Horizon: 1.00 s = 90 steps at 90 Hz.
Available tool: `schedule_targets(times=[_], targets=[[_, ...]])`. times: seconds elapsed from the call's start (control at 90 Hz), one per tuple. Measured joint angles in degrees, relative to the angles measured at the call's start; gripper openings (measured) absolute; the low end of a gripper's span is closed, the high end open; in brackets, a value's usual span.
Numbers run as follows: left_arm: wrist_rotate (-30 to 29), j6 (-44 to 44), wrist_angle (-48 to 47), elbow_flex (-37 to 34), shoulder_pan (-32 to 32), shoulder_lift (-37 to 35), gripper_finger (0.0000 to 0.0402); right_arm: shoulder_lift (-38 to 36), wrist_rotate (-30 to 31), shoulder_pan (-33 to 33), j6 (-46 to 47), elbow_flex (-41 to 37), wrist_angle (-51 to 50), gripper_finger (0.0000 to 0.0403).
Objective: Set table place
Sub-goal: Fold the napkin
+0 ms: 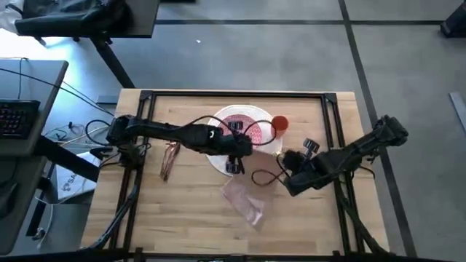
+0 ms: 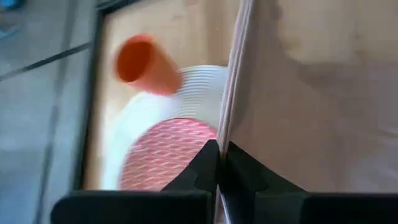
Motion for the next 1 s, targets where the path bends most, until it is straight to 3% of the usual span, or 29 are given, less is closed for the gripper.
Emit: schedule_targets(times=[0.167,0.422,0.644,0.8,0.922,1.0], targets=[[8.6,-0.7,-4.7,3.0,-7.6,-0.8,0.0000,0.0,-7.9,8.2,-7.1,4.4,11.1,0.0000],[7.5,-13.5,-1.1,10.1,-19.4,-0.7,0.0000,0.3,-8.9,20.3,-11.4,12.3,28.1,0.0000],[10.5,-17.3,9.7,15.8,-24.7,-0.4,0.0000,3.9,-10.2,23.7,-24.1,19.4,39.6,0.0000],[10.0,-16.3,10.8,19.1,-24.1,-0.4,0.0000,6.1,-6.2,23.4,-24.6,26.7,32.2,0.0000],[9.9,-14.5,7.4,19.6,-20.5,-0.4,0.0000,5.7,2.5,22.6,-19.4,32.5,19.0,0.0000],[8.5,-14.4,3.4,19.4,-16.8,0.0,0.0000,5.6,4.9,20.1,-14.5,33.8,9.9,0.0000]])
